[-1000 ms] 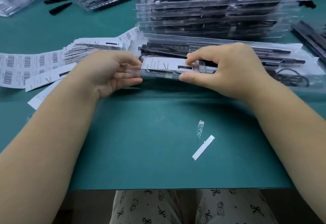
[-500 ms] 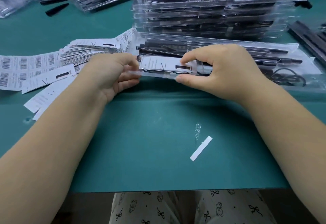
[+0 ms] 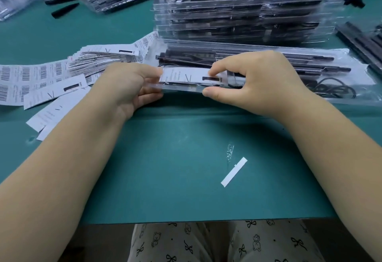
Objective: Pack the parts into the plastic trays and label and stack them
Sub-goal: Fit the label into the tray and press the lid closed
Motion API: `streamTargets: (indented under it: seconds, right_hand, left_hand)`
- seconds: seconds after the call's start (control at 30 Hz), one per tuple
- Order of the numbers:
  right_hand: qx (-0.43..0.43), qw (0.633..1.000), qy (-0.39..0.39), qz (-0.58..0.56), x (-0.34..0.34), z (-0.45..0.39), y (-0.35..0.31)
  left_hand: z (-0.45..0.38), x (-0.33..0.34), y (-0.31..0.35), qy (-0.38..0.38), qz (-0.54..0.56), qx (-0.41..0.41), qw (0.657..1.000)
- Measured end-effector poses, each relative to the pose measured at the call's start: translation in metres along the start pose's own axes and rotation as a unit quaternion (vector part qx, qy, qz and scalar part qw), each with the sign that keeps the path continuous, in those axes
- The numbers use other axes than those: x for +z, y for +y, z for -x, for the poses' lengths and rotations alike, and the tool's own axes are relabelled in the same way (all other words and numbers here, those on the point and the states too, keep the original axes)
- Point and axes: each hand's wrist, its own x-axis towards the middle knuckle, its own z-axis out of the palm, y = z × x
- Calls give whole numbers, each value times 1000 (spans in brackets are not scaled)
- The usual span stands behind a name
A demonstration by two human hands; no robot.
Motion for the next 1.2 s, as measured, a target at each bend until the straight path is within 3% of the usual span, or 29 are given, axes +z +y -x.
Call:
streamTargets:
  seconds: [0.17,0.37,0.53,0.67,0.8,1.0,1.2]
  right_hand:
    - [-8,1000,7,0,1,0,1]
    - [2,999,15,-47,5,-7,12]
    - [57,996,48,-46,0,-8,21]
    - [66,997,-30,-20,0,-8,23]
    - [69,993,-94,-22,6,-11,24]
    - [88,989,-117,-16,10,-14,25]
    - [50,998,-45,-21,7,-8,22]
  left_hand:
    - [-2,-1,0,-1,-1,-2,1000]
    - [-3,-6,2,-57,-15,-10,998]
    - [0,-6,6,-117,70,-38,990]
    - [2,-7,7,-156,134,-87,975]
    - [4,2,0,-124,57,-90,987]
    - [4,4,-2,-92,26,-74,993]
    - [8,5,0,-95,42,-58,993]
